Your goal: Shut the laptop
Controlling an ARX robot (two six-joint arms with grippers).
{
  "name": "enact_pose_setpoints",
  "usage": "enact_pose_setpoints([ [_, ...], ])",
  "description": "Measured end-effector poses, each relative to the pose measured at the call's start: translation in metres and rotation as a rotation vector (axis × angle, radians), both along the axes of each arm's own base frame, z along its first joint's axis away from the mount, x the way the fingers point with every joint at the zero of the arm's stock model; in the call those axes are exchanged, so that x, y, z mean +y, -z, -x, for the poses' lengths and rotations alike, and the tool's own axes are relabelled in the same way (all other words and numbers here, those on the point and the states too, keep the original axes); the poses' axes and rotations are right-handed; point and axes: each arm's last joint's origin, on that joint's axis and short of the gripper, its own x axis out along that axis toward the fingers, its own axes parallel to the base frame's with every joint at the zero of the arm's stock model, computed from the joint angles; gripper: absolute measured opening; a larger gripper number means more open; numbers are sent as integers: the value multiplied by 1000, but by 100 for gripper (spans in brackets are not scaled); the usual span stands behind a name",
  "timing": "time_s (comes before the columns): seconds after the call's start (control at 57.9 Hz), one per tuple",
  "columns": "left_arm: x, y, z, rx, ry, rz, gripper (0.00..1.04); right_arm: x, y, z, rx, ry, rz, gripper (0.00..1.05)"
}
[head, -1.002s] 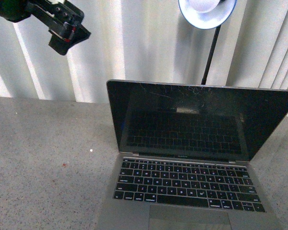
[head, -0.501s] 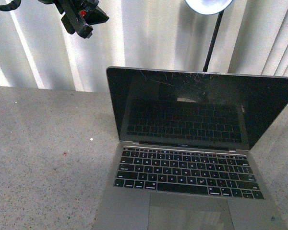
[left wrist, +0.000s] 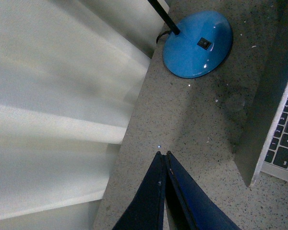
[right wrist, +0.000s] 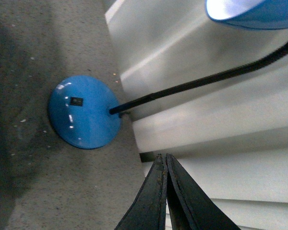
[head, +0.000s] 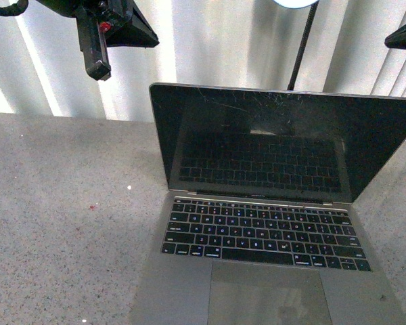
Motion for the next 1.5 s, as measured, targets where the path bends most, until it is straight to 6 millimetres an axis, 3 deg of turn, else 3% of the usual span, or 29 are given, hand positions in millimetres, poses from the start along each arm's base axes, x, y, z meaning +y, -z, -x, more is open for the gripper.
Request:
enact_pose_setpoints([
  [0.276,-3,-7,-5,8,58,-24,4,4,-5,1,25,-67,14,3],
  [0.795,-20,3,-3,56,140,-98,4,4,8,13,198,-105,34,3],
  [1.503,-38,13,3,59,197,-128,4,7,19,16,250,-103,80,3],
])
